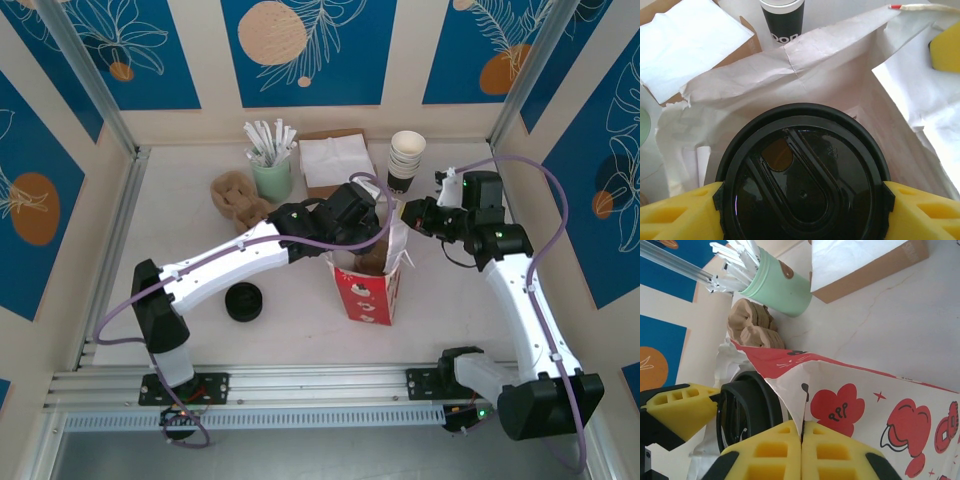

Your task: Pack the takeout coffee

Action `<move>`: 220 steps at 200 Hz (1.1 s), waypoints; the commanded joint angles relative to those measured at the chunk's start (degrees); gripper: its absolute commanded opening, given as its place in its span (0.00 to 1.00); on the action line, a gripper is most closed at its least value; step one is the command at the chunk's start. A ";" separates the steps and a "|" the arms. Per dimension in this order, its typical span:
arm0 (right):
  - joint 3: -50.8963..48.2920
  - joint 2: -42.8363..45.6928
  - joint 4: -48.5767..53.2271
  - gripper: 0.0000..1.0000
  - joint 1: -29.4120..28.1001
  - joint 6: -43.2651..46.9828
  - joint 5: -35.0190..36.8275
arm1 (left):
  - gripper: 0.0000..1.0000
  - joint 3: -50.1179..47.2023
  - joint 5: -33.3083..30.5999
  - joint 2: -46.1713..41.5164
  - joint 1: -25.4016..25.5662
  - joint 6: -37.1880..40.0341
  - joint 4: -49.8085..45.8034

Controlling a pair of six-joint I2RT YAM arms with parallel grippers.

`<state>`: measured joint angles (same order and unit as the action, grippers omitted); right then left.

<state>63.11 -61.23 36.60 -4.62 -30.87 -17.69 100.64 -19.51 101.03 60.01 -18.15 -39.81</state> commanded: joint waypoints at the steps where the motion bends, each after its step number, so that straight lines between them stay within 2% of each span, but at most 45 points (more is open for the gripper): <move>1: 4.38 -1.24 5.15 0.15 1.44 4.61 -0.08 | 0.73 0.72 1.93 -0.06 -0.59 1.17 0.10; 38: 10.55 -3.48 9.30 0.39 3.14 10.41 -2.76 | 0.73 2.68 4.33 0.97 -0.60 1.81 0.08; 64: 15.99 -7.16 14.62 0.48 2.87 17.54 -4.27 | 0.73 3.41 5.24 1.45 -0.71 2.07 0.08; 117: 28.12 -15.78 21.56 0.54 0.64 24.10 -5.95 | 0.73 5.34 7.72 3.17 -0.83 2.42 0.79; 159: 29.50 -19.23 23.88 0.55 -2.30 29.69 -3.43 | 0.73 6.14 8.30 3.77 -0.80 2.51 0.93; 185: 29.70 -19.88 25.42 0.56 -4.02 32.58 -0.47 | 0.73 6.42 8.26 3.99 -0.94 2.42 0.71; 220: 29.52 -19.69 27.05 0.58 -6.28 37.07 9.61 | 0.73 6.50 8.34 4.00 -1.03 2.17 0.44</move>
<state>90.98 -81.14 60.75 -9.50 1.15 -14.74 105.16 -11.99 104.47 59.46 -16.34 -39.44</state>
